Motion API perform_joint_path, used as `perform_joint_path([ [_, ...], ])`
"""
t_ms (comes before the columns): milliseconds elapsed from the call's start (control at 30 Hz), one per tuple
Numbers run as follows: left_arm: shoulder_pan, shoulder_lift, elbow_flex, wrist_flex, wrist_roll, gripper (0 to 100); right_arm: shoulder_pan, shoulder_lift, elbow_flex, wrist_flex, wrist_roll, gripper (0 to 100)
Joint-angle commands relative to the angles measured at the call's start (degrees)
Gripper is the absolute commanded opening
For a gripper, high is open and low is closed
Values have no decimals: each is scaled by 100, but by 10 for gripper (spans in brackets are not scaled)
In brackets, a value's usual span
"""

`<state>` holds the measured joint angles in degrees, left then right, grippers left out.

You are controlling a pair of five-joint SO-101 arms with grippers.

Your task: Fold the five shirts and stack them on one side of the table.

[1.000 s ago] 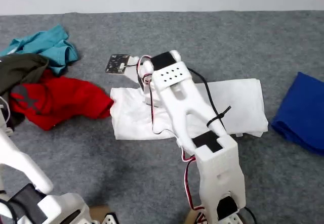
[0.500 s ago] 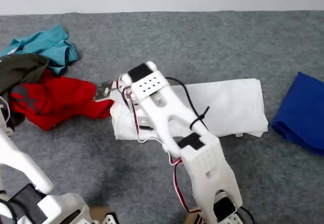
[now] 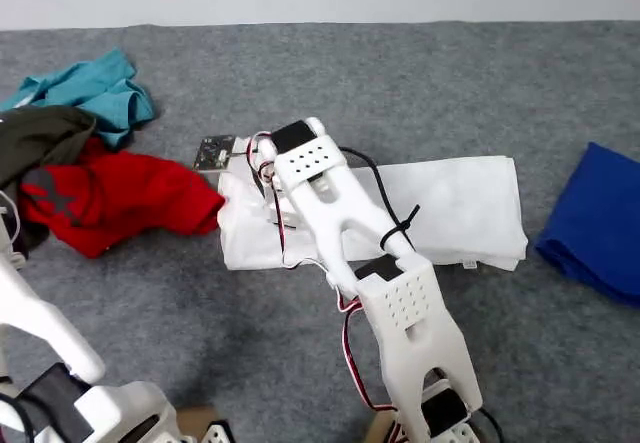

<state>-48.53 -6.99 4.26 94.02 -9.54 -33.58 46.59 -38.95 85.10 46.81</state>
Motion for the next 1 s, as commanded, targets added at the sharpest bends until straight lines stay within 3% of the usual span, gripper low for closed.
perform_joint_path([
  [0, -26, -237, -22, -97, -167, 4, 48, -435, -440, 224, -35, 19],
  [433, -26, -237, -22, -88, -237, 4, 409, -180, -580, -391, -35, 19],
  [700, -26, -246, -22, -62, -229, 4, 365, 4, -809, -127, -44, 17],
  [967, -35, -290, -22, -44, -229, 4, 268, 391, -809, 989, -53, 15],
])
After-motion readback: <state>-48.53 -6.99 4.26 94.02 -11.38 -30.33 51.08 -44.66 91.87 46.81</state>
